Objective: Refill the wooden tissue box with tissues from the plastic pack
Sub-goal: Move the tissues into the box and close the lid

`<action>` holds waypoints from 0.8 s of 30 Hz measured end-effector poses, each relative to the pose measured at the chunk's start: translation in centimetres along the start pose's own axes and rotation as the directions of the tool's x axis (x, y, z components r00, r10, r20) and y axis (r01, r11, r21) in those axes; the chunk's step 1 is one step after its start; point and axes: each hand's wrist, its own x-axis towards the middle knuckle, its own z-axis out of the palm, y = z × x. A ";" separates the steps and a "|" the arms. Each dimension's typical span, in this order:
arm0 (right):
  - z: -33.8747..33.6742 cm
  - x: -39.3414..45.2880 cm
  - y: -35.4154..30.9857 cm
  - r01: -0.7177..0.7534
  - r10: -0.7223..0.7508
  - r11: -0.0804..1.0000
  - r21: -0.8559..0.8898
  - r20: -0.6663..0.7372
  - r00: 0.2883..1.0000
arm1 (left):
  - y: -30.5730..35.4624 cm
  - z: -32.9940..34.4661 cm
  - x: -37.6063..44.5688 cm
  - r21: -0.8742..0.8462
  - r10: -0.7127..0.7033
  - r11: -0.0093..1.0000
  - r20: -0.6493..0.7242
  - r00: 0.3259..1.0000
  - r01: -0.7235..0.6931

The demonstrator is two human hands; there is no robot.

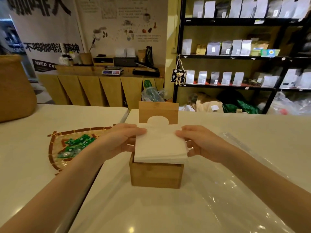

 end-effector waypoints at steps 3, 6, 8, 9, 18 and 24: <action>0.1 0.3 -0.3 0.034 -0.037 0.997 -0.070 -0.042 0.998 | 0.0 -0.4 0.5 0.190 0.064 0.981 -0.068 0.996 -0.050; 0.3 0.4 -0.8 0.060 -0.081 0.977 -0.203 -0.100 0.992 | 0.0 -0.8 0.9 0.305 0.119 0.948 -0.087 0.989 -0.088; 0.4 0.6 -0.9 0.079 -0.120 0.954 -0.289 -0.125 0.985 | 0.2 -1.1 1.1 0.342 0.139 0.934 -0.089 0.986 -0.101; 0.5 0.7 -0.9 0.084 -0.133 0.944 -0.320 -0.132 0.982 | 0.3 -1.1 1.2 0.351 0.145 0.931 -0.094 0.985 -0.104; 0.8 1.2 -1.0 0.076 -0.167 0.904 -0.420 -0.185 0.968 | 0.0 -1.7 2.3 0.546 0.213 0.828 -0.096 0.972 -0.127; 0.9 1.8 -0.7 0.127 -0.270 0.767 -0.629 -0.137 0.953 | 0.1 -1.1 2.8 0.739 0.298 0.660 -0.094 0.950 -0.133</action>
